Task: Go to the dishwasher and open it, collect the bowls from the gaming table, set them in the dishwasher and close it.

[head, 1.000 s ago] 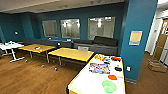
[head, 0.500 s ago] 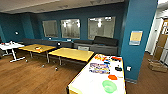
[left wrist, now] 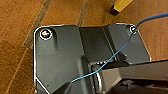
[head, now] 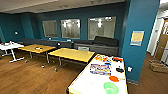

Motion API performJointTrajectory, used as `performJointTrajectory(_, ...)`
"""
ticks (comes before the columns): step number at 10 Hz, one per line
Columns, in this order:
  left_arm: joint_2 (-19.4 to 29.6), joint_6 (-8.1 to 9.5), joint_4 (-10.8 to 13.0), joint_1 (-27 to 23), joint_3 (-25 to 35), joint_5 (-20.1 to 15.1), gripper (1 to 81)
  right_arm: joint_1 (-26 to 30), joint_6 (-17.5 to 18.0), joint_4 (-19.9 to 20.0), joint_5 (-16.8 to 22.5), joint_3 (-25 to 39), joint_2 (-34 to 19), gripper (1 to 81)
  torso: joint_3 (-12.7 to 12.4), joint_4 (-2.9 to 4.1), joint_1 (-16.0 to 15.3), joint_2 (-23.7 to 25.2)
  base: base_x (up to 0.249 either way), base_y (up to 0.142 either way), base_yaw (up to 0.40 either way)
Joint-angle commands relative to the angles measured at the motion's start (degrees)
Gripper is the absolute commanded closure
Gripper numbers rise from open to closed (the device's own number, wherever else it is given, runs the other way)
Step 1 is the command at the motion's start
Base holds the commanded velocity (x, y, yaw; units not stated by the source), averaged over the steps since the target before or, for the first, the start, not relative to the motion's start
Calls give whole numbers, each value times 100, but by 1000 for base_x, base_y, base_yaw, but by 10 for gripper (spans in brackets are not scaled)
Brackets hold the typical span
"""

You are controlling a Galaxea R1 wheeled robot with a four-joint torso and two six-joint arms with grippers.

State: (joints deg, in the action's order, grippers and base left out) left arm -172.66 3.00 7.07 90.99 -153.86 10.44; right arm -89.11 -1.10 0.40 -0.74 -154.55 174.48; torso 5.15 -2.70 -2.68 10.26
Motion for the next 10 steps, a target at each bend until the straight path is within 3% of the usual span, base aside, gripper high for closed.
performJointTrajectory(1,3,-27,-4,-261,22,-244,10,310,-22,30,294,14,1,10,0,0,0,0,78,0,0)
performJointTrajectory(5,3,-27,-13,-252,22,-244,10,310,-22,30,294,14,1,10,2,0,-4,-2,35,15,0)
performJointTrajectory(10,3,-27,-13,-235,22,-235,10,293,-22,30,294,14,1,10,0,0,2,0,0,98,0)
